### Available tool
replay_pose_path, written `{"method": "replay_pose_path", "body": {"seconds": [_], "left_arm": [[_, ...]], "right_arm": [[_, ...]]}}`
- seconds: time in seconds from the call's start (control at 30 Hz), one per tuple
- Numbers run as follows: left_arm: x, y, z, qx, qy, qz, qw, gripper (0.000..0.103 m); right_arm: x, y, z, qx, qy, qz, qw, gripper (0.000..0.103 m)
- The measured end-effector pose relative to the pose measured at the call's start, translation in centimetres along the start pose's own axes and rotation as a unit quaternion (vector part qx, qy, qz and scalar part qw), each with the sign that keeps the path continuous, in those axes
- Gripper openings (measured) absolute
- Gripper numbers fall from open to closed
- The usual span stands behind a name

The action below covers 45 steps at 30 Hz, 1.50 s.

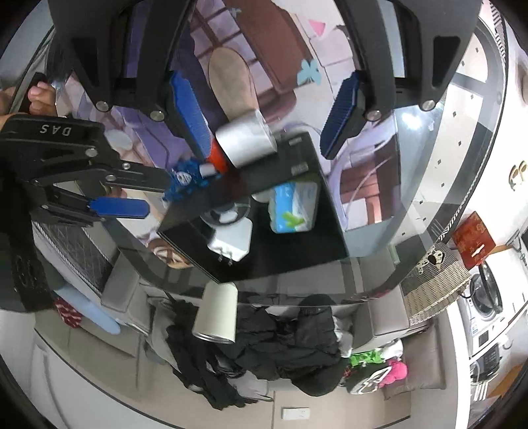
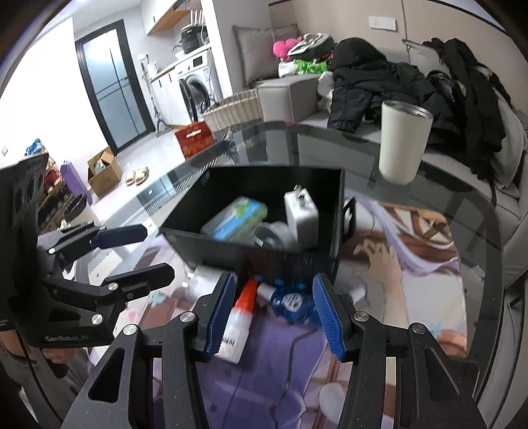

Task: Organize rigid objects
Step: 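Move the left tool to the white adapter while the right tool reaches the red-capped glue bottle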

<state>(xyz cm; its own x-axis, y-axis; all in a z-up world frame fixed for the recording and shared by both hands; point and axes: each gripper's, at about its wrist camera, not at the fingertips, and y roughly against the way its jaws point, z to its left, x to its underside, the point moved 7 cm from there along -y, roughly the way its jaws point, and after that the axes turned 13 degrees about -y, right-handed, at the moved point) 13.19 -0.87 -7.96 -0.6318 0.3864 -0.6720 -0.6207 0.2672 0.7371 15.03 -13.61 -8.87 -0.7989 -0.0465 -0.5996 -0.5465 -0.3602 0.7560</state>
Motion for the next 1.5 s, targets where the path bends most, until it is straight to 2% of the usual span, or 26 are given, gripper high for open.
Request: {"method": "replay_pose_path", "body": {"seconds": [0.23,0.63,0.77,0.83,0.93,1.23,1.5], "left_arm": [[1.1,-1.0,-1.3,0.012,-0.02,0.023,0.9995,0.069],[3.5,-3.3,-1.4,0.013,-0.038,0.07,0.9967,0.069],[3.6,-3.8,-1.5,0.012,-0.047,0.075,0.996,0.069],[3.5,-4.0,-1.6,0.015,-0.048,0.075,0.9959,0.069],[3.0,-4.3,-1.9,0.019,-0.049,0.074,0.9959,0.069],[2.0,-5.5,-2.9,0.016,-0.063,0.075,0.9951,0.069],[1.1,-6.5,-3.1,0.005,-0.069,0.074,0.9948,0.069]], "right_arm": [[1.4,-1.2,0.6,0.001,0.007,0.022,1.0,0.051],[4.2,-4.2,1.5,0.005,0.023,0.073,0.997,0.051],[5.0,-5.3,1.6,0.004,0.023,0.093,0.995,0.047],[5.3,-5.9,1.4,0.004,0.027,0.103,0.994,0.035],[5.3,-5.8,1.1,0.013,0.038,0.102,0.994,0.027],[5.3,-5.1,-1.2,0.026,0.024,0.101,0.994,0.026],[5.4,-5.0,-2.1,0.02,0.017,0.104,0.994,0.026]]}}
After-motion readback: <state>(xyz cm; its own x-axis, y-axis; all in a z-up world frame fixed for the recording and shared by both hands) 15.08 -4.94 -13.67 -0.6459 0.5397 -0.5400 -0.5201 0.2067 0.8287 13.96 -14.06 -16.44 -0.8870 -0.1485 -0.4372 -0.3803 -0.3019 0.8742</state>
